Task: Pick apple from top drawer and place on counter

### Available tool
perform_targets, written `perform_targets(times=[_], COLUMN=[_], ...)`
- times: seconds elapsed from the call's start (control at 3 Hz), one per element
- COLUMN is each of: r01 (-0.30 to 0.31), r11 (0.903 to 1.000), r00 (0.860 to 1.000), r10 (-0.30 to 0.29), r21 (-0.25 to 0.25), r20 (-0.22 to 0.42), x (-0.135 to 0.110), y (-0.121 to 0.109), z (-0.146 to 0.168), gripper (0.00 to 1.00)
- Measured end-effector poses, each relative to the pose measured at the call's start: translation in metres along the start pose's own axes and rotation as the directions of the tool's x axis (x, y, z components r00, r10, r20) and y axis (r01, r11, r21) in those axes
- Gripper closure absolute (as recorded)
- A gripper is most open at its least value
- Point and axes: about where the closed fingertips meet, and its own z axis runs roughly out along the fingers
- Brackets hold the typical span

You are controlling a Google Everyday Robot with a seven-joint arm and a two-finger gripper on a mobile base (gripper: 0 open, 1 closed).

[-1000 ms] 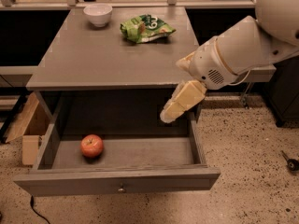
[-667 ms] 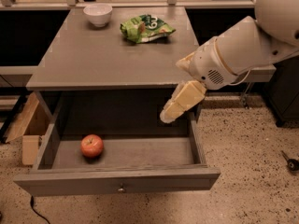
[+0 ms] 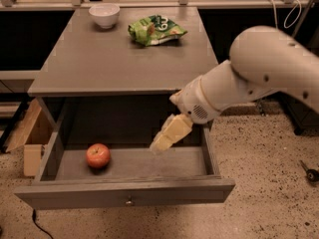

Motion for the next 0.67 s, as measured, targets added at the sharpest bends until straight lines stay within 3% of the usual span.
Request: perform_targets(times=[0.33,0.67], r01=[-0.063,-0.100], r11=[0.9977,0.9949], r00=[0.998,0.995], r10=[0.062,0.100], r21=[-0.024,-0.017], r20=[-0.016,-0.007], x=[0.013,0.011], y=[0.000,-0.015], z=[0.063,0.118], gripper=[0.00,0.00])
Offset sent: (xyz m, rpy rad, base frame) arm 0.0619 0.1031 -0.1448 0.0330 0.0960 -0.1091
